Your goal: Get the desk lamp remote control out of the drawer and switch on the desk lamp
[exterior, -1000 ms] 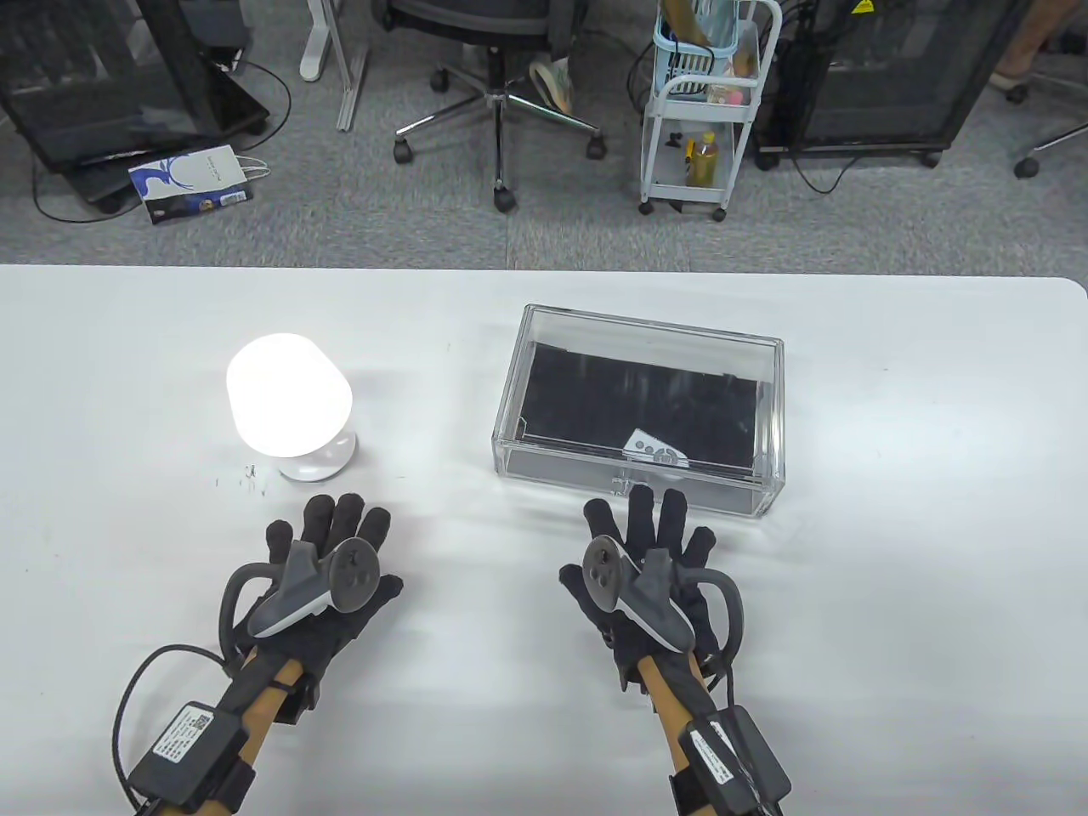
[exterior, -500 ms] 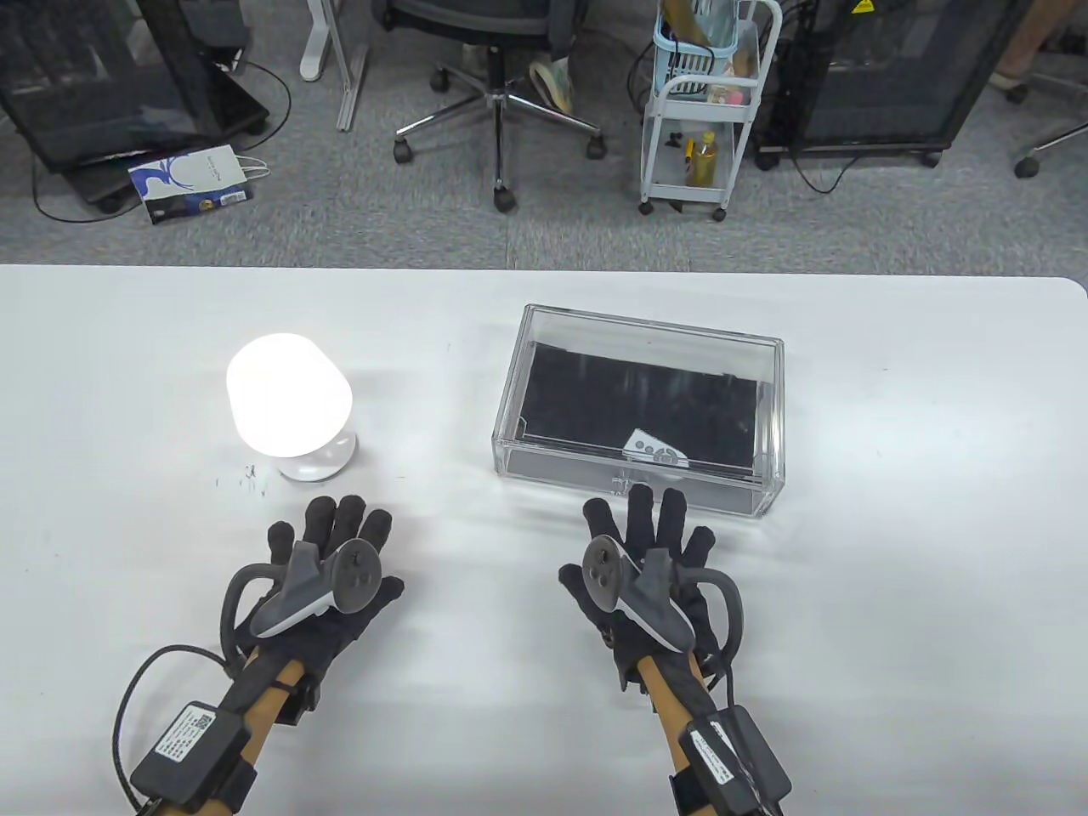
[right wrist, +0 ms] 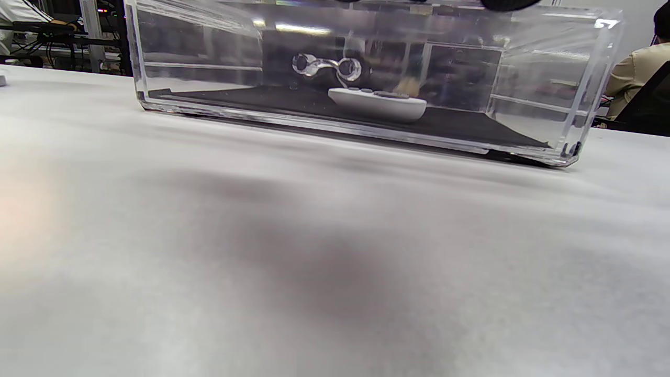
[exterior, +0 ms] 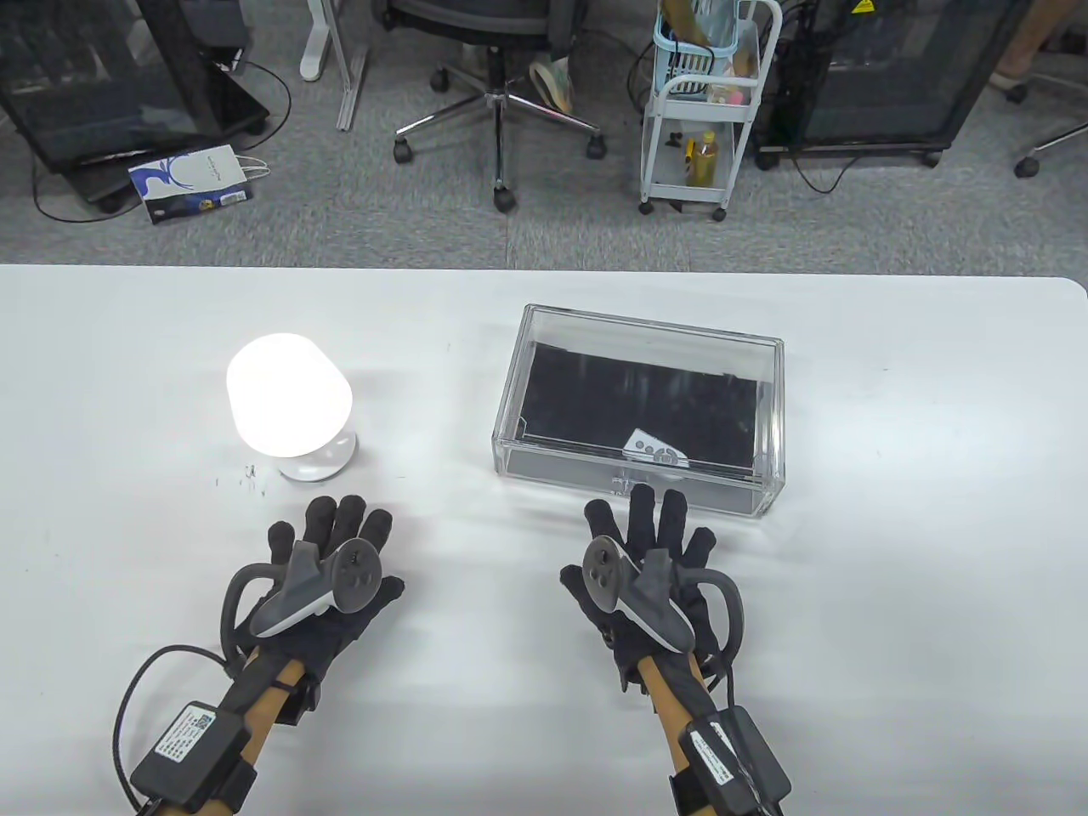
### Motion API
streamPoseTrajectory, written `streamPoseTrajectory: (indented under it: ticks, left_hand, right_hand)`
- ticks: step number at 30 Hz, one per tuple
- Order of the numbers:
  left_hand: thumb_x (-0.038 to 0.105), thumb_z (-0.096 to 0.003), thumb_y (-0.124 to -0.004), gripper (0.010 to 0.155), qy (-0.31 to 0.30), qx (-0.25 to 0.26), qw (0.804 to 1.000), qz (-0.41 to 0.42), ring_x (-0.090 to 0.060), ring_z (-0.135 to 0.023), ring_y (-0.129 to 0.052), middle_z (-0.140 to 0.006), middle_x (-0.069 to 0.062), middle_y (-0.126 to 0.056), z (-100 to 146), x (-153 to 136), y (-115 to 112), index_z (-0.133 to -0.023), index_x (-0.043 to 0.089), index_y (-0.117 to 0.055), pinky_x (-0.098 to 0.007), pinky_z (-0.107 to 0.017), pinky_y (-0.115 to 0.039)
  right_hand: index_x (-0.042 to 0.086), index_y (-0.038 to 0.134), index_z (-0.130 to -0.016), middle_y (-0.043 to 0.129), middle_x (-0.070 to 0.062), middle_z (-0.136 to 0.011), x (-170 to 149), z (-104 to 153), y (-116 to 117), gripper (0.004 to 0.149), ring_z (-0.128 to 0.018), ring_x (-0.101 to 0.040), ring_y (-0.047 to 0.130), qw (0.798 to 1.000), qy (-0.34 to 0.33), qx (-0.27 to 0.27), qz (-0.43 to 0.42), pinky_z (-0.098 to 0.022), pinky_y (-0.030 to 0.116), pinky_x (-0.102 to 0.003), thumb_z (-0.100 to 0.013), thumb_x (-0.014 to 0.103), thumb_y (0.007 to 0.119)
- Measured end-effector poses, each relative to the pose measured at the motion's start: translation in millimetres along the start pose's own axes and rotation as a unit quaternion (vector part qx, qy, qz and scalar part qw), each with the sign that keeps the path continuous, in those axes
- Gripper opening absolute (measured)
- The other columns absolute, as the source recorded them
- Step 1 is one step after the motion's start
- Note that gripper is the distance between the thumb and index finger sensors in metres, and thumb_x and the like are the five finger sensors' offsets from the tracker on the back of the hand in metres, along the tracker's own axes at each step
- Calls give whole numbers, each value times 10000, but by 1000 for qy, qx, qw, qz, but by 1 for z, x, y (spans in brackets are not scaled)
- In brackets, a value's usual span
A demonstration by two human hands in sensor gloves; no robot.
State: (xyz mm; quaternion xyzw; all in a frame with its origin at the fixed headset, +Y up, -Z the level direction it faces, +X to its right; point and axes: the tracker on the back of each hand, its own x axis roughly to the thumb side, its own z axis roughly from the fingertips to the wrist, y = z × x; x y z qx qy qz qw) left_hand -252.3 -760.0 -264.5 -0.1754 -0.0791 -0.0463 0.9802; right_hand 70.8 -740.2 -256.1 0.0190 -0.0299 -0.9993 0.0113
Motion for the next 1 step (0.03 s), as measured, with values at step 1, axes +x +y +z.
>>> streamPoseTrajectory:
  ticks: [1]
  left_hand:
    - [725, -410, -379, 756, 0, 0, 1000, -1, -286, -1147, 3, -1191, 70, 9, 0, 0, 0, -1029, 466, -31, -682, -738, -149]
  right_hand:
    - [480, 323, -1042, 248, -53, -1182, 0, 0, 0, 792, -1100, -406, 276, 1000, 0, 0, 0, -743, 410, -677, -355, 801, 551]
